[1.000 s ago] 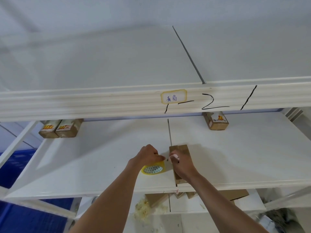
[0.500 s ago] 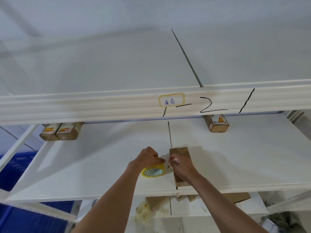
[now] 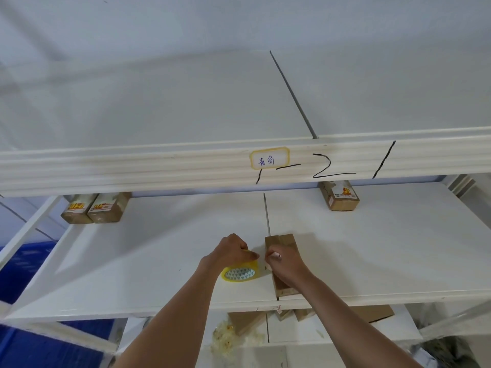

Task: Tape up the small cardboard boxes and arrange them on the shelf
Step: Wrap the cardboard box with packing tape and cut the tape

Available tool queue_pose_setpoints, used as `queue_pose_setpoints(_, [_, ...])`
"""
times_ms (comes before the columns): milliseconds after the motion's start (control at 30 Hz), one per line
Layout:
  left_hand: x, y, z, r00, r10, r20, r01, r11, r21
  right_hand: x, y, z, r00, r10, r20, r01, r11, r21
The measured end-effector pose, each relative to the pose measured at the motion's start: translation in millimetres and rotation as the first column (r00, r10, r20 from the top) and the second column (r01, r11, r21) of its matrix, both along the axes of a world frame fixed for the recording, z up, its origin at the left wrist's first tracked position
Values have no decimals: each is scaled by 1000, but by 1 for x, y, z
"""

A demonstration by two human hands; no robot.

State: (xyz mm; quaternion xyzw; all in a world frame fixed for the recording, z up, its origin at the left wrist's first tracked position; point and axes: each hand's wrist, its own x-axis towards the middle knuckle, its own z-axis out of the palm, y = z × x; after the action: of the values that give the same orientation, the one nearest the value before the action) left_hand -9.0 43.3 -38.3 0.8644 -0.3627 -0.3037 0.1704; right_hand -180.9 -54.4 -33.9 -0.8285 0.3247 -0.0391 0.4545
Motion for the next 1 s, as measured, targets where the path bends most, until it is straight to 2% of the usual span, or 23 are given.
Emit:
queue_pose_setpoints(567, [10, 20, 5, 999, -18, 34, 16, 999, 51, -3, 1, 0, 990, -142, 7, 139, 978, 155])
queue_pose_setpoints(733, [39, 49, 20, 995, 68, 75, -69, 997, 19, -3, -4, 3, 981, -192, 24, 182, 961, 210])
queue_pose_setpoints(900, [28, 59, 22, 992, 106, -74, -114, 986, -120, -5, -23, 11, 878, -460, 132, 345, 800, 491])
queue_pose_setpoints(933, [26, 61, 23, 987, 118, -111, -134, 979, -155, -5, -30, 12, 841, -519, 157, 378, 768, 517])
queue_pose_setpoints(1000, [23, 64, 25, 976, 139, -170, -173, 963, -206, -8, -42, 13, 720, -681, 133, 482, 628, 611])
